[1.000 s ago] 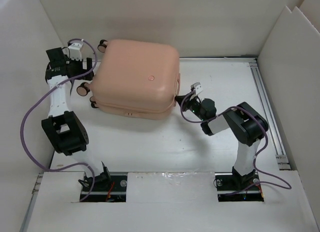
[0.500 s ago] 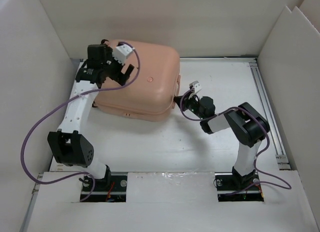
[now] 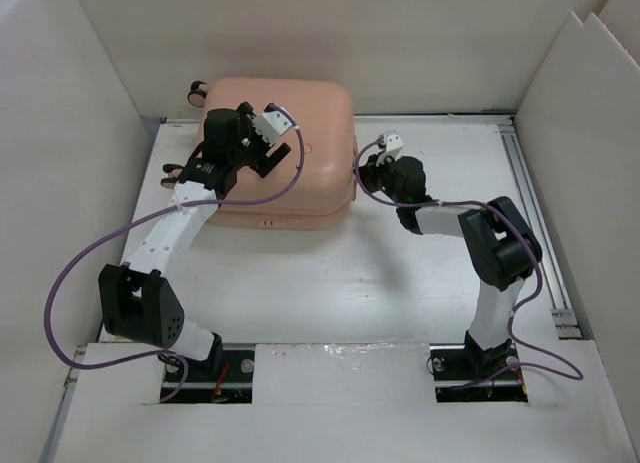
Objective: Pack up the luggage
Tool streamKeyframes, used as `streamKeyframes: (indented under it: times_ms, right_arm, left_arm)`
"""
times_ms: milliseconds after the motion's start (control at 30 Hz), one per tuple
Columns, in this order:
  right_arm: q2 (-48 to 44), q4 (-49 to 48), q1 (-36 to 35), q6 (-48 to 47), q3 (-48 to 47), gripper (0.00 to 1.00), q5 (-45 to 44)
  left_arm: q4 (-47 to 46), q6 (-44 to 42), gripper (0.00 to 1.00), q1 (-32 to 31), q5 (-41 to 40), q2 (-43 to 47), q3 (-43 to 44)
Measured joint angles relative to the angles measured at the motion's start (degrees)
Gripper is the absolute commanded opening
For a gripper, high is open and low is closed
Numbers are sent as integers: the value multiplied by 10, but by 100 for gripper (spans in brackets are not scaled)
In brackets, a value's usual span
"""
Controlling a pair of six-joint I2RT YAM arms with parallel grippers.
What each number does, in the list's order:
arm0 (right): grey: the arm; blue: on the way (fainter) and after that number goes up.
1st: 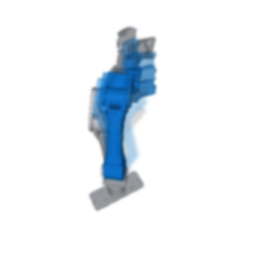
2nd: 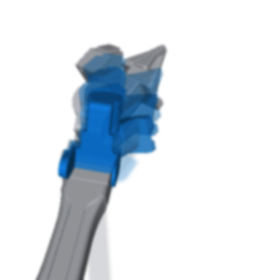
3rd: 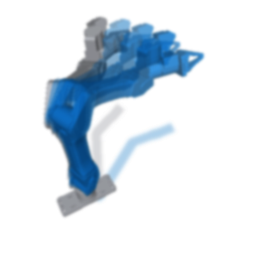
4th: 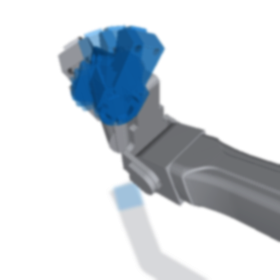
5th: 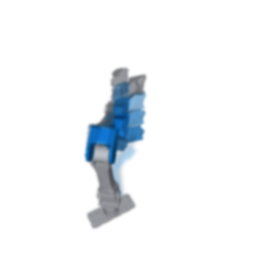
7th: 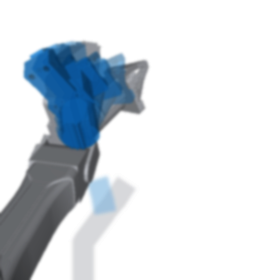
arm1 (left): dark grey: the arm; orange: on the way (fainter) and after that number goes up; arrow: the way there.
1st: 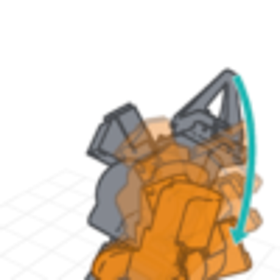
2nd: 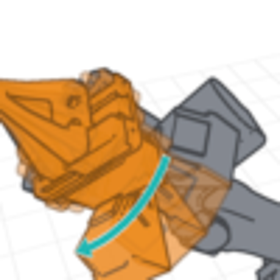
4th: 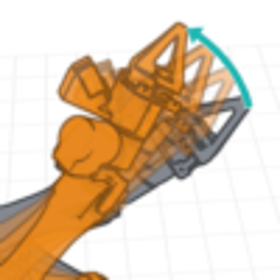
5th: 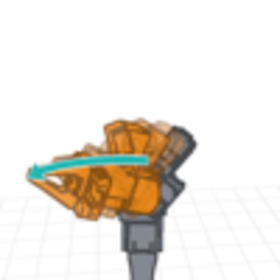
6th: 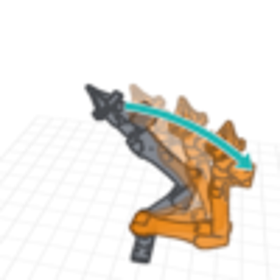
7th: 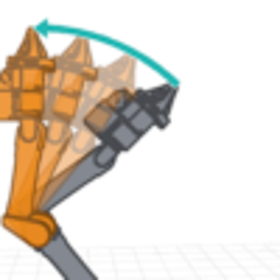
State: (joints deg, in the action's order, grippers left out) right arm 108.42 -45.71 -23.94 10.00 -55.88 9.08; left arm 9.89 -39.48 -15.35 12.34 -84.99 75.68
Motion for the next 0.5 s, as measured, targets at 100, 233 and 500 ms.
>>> streamKeyframes:
  times_ms: [100, 233, 500]
  right_arm:
    - [24, 41, 7, -14, -53, 0, -5]
    - [88, 69, 26, -20, -148, 0, -19]
    - [229, 107, 45, -34, -362, 0, -32]
  left_arm:
    - [-34, -9, 82, -1, -6, 1, -18]
    - [-80, -20, 81, -6, -11, 3, -40]
    - [-126, -34, 81, -11, -19, 12, -71]
